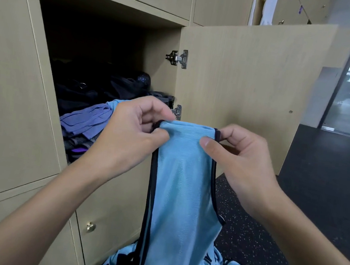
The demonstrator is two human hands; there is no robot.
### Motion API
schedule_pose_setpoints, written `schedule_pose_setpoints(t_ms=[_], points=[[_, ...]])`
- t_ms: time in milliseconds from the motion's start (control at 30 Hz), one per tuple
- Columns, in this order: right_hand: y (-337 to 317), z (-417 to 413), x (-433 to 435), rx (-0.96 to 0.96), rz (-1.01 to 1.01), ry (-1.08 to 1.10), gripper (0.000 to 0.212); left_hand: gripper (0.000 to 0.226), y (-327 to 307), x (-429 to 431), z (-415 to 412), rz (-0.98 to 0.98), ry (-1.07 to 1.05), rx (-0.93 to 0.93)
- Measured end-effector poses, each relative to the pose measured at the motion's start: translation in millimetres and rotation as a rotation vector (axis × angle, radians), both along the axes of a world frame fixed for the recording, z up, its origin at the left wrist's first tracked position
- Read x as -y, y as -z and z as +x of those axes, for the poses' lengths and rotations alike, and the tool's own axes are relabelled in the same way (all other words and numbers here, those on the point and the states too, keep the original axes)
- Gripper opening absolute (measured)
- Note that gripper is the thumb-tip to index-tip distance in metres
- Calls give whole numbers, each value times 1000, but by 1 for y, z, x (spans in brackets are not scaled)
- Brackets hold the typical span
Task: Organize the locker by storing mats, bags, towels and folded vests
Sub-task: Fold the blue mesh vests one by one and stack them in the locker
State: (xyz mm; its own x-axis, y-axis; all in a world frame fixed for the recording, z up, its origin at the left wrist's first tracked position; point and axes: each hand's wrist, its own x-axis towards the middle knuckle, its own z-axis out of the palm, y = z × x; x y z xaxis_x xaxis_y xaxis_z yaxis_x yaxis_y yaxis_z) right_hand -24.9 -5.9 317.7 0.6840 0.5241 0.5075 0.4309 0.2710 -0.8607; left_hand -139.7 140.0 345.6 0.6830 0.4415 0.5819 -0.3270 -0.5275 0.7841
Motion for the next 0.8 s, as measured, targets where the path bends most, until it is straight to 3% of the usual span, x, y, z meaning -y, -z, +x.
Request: schedule_pose_setpoints(t_ms=[100, 233, 333, 433, 500, 633, 733, 800], points=[[0, -4, -4, 9, 5, 59, 17, 38, 7, 2, 4, -121, -35, 23], [-2, -2, -3, -1, 51, 106, 16, 54, 22, 4, 7, -297, 65, -140], [-3, -1, 0, 29, 21, 125, 11, 51, 19, 3, 6, -382, 100, -72], [-1, 2, 5, -9, -211, -70, 64, 45, 9, 0, 4, -384, 92, -12], [2, 1, 6, 24, -340, -155, 84, 45, 8, -2, 4, -384, 47, 30], [2, -1, 4, 56, -203, -124, 81, 64, 28, 3, 9, -473, -31, 49], [3, 2, 3, 38, -110, -98, 79, 90, 54, 13, 9, -513, 119, -123], [5, 8, 2, 42, -99, -48, 78, 92, 62, 16, 8, -504, 190, -134]])
